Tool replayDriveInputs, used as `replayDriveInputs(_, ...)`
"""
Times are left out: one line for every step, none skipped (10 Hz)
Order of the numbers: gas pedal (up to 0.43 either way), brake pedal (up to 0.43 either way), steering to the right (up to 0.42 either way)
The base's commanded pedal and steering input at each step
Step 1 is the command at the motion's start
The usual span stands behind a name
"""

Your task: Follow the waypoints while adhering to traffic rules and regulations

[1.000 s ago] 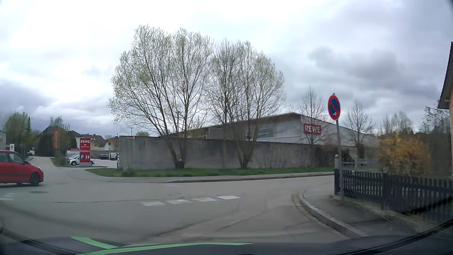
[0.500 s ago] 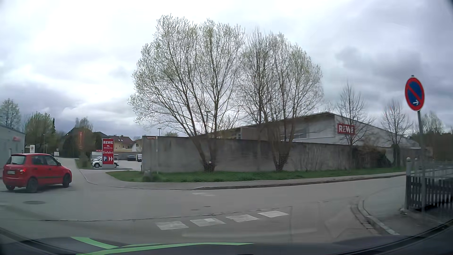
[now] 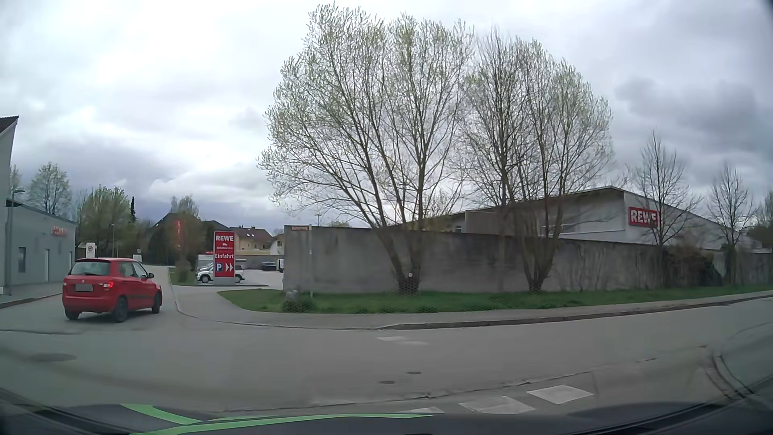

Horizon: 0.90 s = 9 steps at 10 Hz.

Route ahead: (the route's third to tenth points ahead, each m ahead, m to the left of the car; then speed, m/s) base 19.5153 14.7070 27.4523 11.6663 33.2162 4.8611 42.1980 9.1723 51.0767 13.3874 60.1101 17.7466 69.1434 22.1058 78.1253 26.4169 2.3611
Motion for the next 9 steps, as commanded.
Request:
replayDriveInputs(0.0, 0.244, -0.287)
replayDriveInputs(0.0, 0.238, -0.286)
replayDriveInputs(0.0, 0.232, -0.287)
replayDriveInputs(0.0, 0.177, -0.289)
replayDriveInputs(0.0, 0.0, -0.294)
replayDriveInputs(0.0, 0.0, -0.304)
replayDriveInputs(0.0, 0.0, -0.316)
replayDriveInputs(0.0, 0.0, -0.325)
replayDriveInputs(0.0, 0.0, -0.337)
